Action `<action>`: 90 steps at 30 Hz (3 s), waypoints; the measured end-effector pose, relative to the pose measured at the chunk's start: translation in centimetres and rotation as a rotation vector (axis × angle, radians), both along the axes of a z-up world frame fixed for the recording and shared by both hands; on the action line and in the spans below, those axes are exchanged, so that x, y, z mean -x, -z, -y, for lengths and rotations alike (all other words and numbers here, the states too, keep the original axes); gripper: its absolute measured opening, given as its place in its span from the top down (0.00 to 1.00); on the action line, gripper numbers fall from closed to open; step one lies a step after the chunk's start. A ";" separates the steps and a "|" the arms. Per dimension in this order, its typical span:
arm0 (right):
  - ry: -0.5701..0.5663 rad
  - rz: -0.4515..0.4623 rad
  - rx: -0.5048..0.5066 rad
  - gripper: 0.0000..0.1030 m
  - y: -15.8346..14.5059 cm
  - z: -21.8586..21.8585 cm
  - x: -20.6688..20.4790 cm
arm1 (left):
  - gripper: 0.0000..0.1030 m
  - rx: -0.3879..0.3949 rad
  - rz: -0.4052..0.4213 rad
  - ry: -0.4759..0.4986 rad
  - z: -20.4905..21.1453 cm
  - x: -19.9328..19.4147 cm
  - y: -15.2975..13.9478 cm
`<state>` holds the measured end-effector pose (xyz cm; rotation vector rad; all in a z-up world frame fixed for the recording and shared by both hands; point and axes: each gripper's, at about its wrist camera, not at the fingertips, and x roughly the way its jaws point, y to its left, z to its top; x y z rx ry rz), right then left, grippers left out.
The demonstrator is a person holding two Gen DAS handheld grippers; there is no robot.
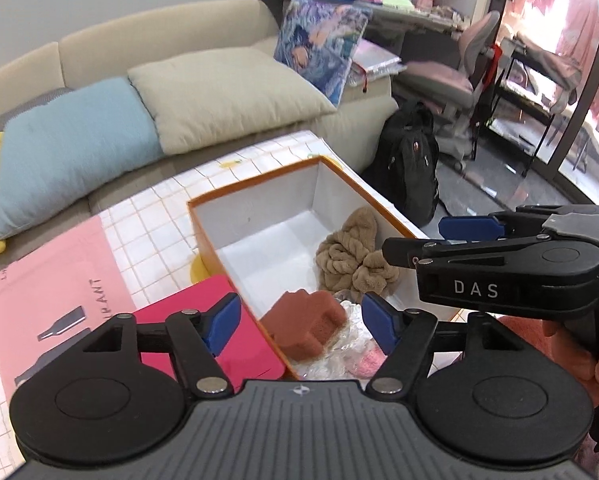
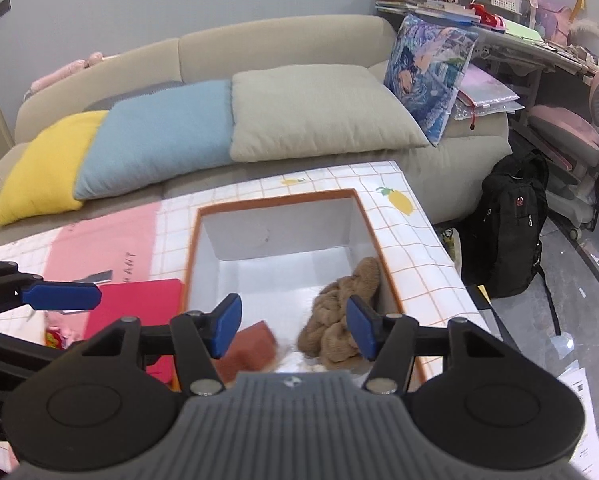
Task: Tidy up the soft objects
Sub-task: 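Move both open tools back over the white tissue and round pad, then grasp the white tissue with the right tool while the left tool grasps the round white pad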
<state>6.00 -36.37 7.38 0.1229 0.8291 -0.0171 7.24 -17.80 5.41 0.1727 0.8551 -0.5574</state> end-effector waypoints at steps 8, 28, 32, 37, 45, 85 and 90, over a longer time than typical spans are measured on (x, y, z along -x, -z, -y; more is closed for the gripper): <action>-0.019 -0.004 0.009 0.44 0.4 -3.7 2.0 | 0.23 0.054 0.017 -0.110 -5.4 1.4 -0.9; -0.317 -0.065 -0.023 0.42 3.5 -16.1 4.5 | 0.36 0.023 0.005 -0.351 -17.1 5.5 2.8; -0.389 -0.091 -0.017 0.36 4.4 -18.0 4.5 | 0.37 0.011 -0.043 -0.400 -19.3 6.3 4.4; -0.437 -0.135 -0.006 0.31 6.1 -20.2 4.1 | 0.37 -0.005 -0.092 -0.444 -21.6 7.1 6.4; -0.440 -0.241 -0.023 0.26 9.4 -22.5 2.2 | 0.37 -0.020 -0.178 -0.485 -23.3 6.9 9.3; -0.534 -0.330 -0.040 0.91 13.9 -27.1 -3.4 | 0.14 0.041 -0.201 -0.654 -29.2 3.5 12.4; -0.527 -0.300 -0.033 0.91 12.9 -27.0 -3.3 | 0.14 0.074 -0.218 -0.698 -30.1 2.0 13.4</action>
